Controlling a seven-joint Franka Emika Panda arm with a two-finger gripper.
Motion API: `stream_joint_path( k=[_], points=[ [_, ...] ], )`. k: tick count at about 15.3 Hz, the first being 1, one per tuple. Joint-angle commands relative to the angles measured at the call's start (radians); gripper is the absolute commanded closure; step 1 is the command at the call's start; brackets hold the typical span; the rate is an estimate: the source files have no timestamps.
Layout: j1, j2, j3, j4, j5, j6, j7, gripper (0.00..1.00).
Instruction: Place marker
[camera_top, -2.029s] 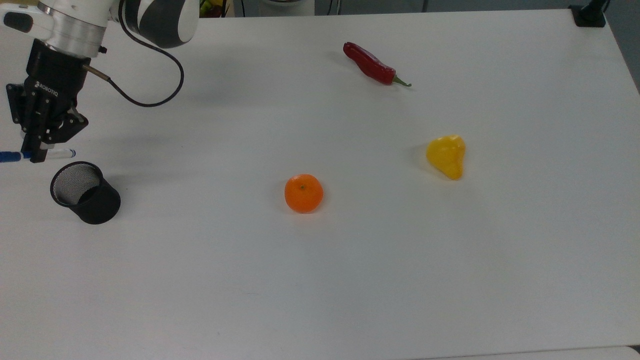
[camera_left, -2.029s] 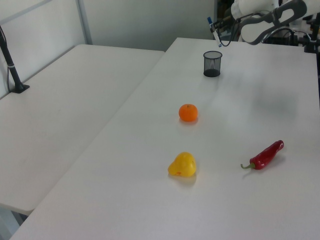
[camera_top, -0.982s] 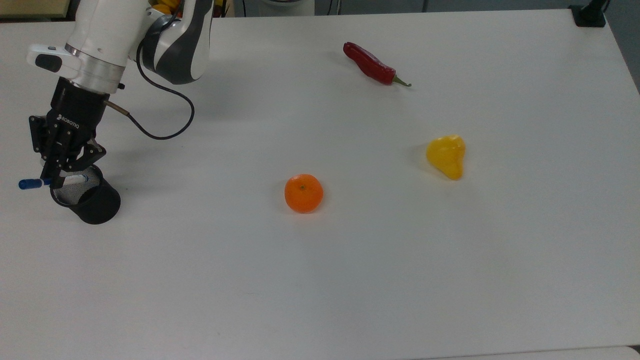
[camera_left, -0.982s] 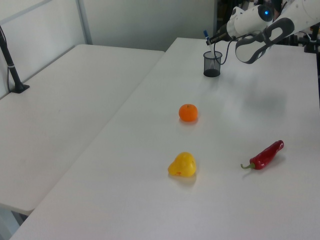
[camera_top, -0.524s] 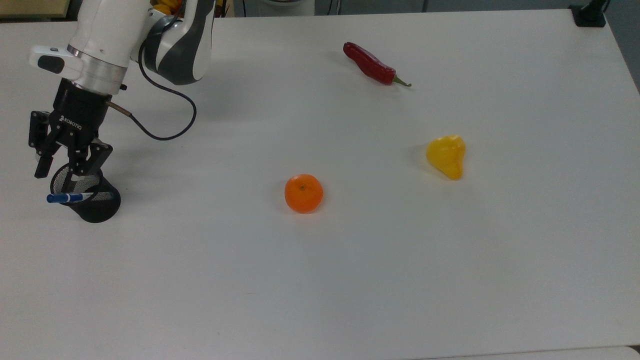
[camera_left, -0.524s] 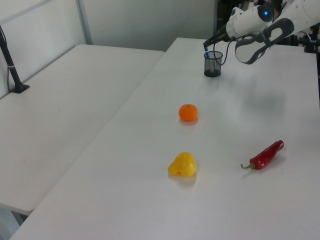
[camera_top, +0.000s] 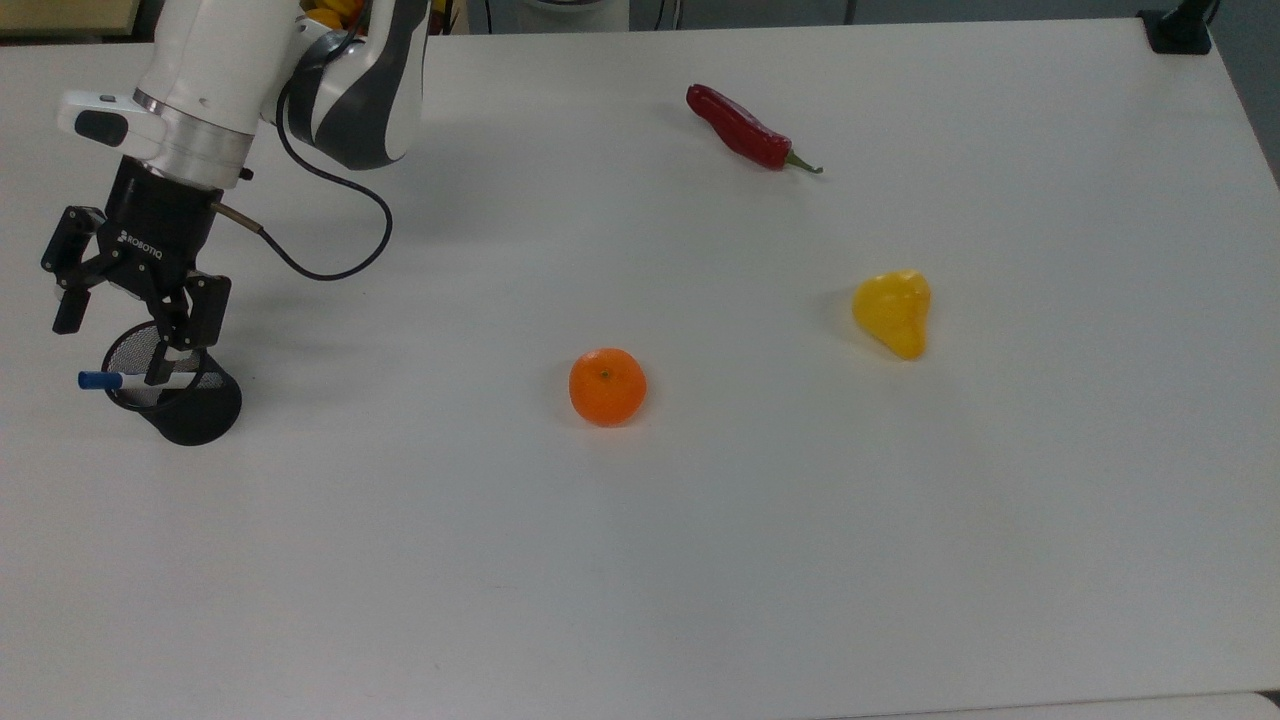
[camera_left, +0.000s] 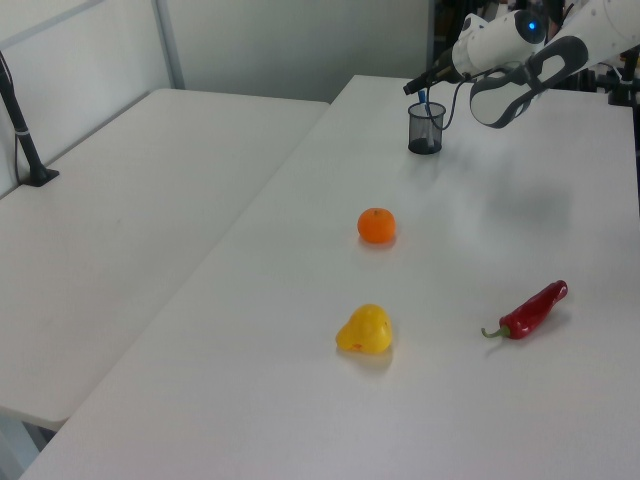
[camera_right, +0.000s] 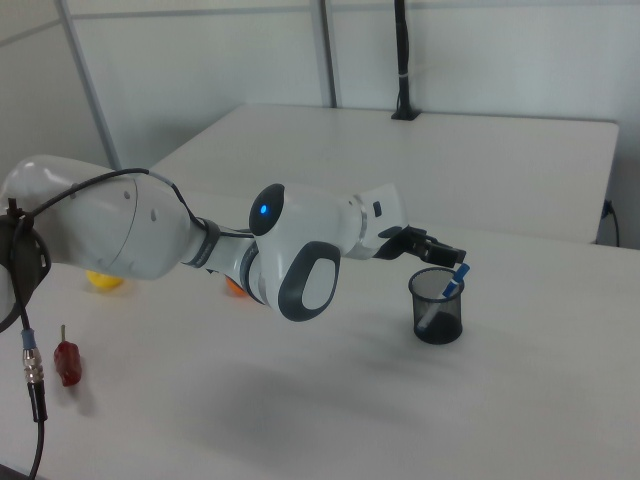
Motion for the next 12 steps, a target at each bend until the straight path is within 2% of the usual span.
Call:
stream_joint_path(
  k=[1, 5, 10, 11, 12],
  points=[
    [0.005, -0.058, -0.005, -0.01, 0.021, -0.044, -0.009, 0.0],
    [0.017, -0.184, -0.005, -0.004, 0.02, -0.285, -0.009, 0.0],
    [0.069, -0.382, 0.015, 0.004, 0.02, -0.763, 0.003, 0.0],
    [0.069, -0.417, 0.033, 0.004, 0.021, -0.848, 0.003, 0.0],
    [0.06, -0.463, 0.076, 0.013, 0.021, -0.962, 0.005, 0.0]
  ],
)
